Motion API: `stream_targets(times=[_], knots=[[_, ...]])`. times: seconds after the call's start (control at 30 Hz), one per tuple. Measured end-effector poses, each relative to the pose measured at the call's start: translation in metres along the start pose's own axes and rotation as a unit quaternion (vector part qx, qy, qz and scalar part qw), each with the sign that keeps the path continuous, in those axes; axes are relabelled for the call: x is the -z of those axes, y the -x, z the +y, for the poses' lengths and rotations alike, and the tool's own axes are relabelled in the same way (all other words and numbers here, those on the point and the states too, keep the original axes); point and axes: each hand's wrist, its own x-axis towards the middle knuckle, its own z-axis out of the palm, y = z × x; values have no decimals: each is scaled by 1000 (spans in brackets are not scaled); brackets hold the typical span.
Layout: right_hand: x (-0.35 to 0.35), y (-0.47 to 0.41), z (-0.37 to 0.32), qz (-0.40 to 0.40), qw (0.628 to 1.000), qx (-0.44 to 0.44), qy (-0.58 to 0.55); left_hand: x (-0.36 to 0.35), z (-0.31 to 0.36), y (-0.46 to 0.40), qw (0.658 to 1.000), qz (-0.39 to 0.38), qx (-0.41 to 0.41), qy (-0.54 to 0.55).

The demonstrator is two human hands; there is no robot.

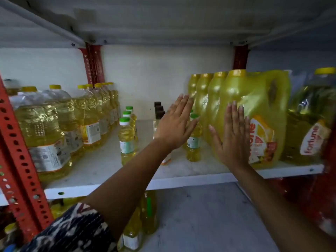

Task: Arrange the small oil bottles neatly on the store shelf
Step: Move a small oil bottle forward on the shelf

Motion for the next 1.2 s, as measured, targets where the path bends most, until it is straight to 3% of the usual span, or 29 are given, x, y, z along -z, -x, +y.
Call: stream_targets(times=[0.2, 0.4, 0.73, 1.03, 1.2], knots=[[-19, 31, 25, -6, 999, -27, 32, -23, 4, -18, 990, -142, -1, 24], [-40, 46, 35, 27, 995, -17, 95, -28, 1, -41, 968, -237, 20, 79], [-45, 50, 40, 45, 996, -9, 70, -5, -11, -72, 939, -295, 36, 171], [-47, 50, 42, 53, 996, -4, 75, -11, -15, -76, 961, -220, 70, 154], [-45, 51, 41, 47, 997, -10, 68, -11, -14, -70, 913, -270, 122, 280]])
